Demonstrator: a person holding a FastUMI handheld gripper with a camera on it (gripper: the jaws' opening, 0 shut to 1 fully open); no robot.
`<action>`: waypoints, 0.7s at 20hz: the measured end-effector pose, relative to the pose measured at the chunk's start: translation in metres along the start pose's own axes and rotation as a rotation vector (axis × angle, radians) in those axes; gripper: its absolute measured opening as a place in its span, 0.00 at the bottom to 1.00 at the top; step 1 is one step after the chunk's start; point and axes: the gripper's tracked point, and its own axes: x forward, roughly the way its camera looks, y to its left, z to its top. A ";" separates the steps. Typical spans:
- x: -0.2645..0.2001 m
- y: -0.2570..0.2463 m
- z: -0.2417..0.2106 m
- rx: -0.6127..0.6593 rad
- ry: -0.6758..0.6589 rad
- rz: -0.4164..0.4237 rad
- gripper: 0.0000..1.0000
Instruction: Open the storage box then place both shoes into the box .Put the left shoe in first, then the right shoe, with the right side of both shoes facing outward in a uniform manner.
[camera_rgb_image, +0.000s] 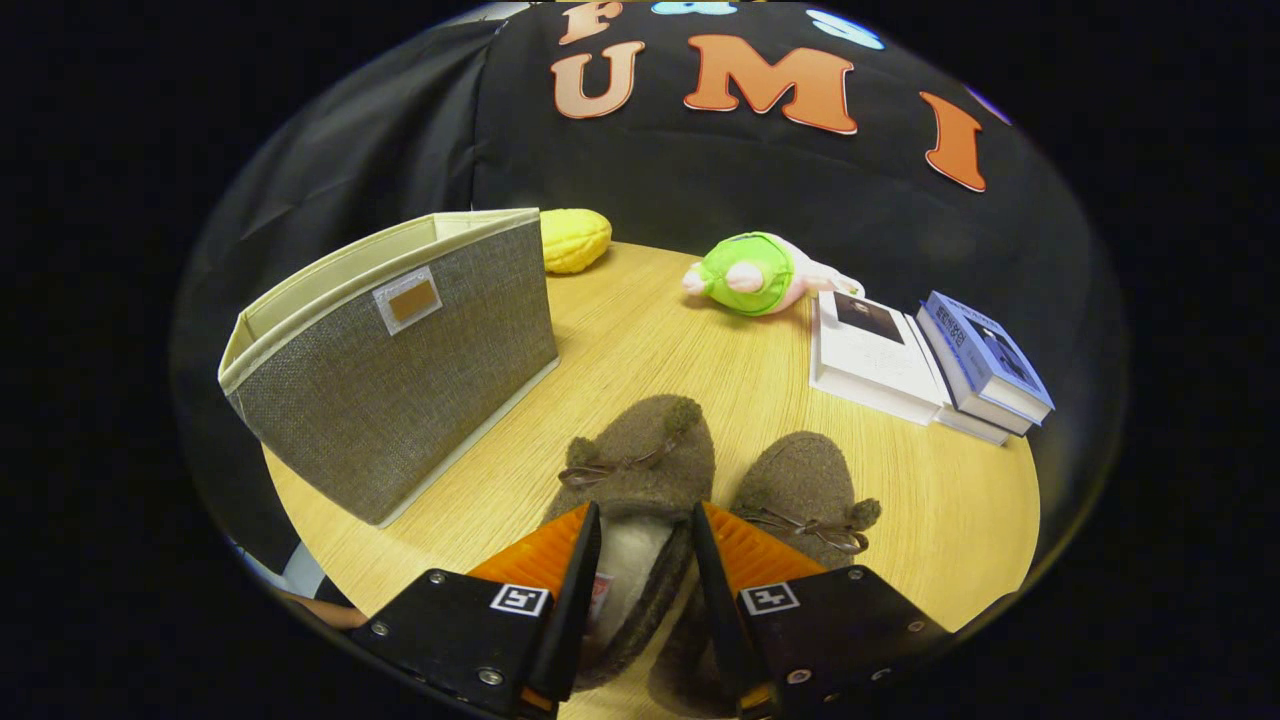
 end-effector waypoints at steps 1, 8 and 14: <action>-0.001 -0.004 -0.006 -0.011 0.019 -0.021 0.55; 0.021 -0.003 -0.009 0.034 0.089 -0.075 0.43; 0.027 -0.013 -0.006 0.259 0.128 -0.070 0.05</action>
